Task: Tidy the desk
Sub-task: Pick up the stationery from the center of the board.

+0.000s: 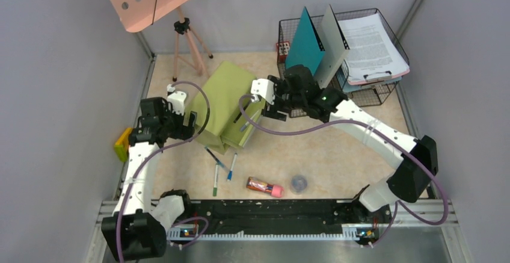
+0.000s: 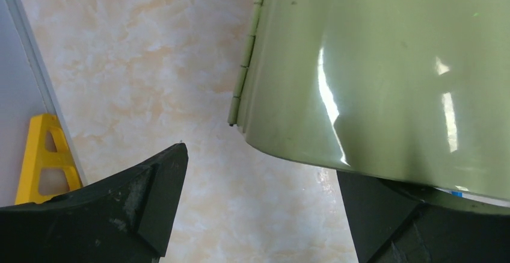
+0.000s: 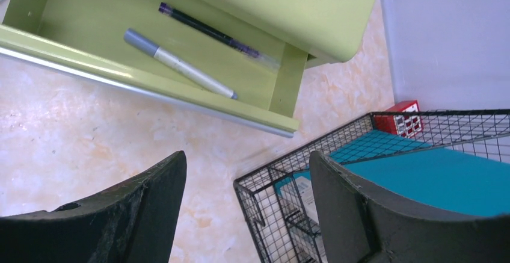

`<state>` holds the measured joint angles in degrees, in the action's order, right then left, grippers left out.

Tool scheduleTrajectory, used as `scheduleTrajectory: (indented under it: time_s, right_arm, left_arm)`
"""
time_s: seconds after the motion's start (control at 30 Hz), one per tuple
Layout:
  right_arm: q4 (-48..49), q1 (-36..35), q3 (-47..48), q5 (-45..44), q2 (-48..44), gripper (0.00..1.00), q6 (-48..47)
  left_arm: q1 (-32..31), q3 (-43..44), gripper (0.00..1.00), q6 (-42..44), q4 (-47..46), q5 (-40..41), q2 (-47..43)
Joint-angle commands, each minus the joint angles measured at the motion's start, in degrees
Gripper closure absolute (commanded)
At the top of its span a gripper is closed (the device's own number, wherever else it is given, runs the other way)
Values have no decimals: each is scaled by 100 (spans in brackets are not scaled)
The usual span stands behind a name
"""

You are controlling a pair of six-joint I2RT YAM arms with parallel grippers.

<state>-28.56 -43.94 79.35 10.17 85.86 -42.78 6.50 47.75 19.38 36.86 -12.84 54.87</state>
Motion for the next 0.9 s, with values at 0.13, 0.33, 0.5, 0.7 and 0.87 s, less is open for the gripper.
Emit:
scheduleTrajectory:
  time_s: [0.13,0.33,0.5,0.7,0.87]
  right_arm:
    - [226,231,-149,125,-521,26,303]
    - [266,345,-364,134,-707,26,352]
    - [492,527,-597,185,-871,24,712]
    - [821,932,-968,547,-1144,9,1329]
    - [908,1090,-1183,812,-1260,4,1676]
  left_arm:
    - [3,847,3,-716,-1271,345,1159]
    - [9,1246,3,-1113,-1663,925,1740]
    - [9,1713,3,-1381,-1448,1493,2097]
    - [11,1538,2,-1104,-1014,1531,1347]
    - [17,709,2,-32,-530,737,110]
